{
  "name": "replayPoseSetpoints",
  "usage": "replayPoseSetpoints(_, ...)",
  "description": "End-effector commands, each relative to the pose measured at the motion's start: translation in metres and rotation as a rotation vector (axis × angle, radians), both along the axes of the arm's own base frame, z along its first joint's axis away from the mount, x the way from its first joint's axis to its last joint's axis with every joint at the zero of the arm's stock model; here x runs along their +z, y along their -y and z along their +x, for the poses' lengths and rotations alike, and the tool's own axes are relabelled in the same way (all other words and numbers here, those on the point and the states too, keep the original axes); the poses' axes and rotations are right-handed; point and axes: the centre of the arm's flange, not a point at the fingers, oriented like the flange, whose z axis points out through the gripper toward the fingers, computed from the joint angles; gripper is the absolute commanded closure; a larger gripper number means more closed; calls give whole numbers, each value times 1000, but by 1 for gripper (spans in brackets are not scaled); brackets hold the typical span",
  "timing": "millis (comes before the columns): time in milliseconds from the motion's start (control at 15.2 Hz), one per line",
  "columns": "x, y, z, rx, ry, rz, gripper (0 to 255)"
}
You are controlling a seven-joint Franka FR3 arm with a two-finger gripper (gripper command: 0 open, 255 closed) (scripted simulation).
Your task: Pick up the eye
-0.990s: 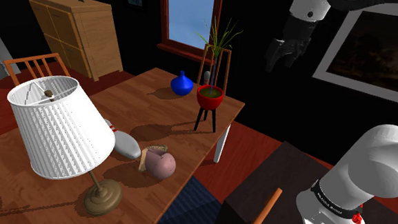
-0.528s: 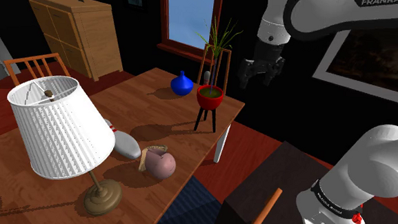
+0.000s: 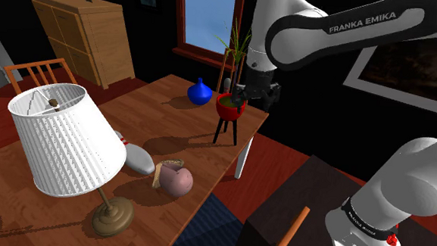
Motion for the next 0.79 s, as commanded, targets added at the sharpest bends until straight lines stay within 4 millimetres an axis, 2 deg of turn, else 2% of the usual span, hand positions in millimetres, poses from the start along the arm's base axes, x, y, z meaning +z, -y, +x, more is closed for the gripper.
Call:
replayPoseSetpoints(0, -21, -14, 13, -52, -13, 6, 0)
replayPoseSetpoints(726, -125, -78, 100, -311, -83, 37, 0)
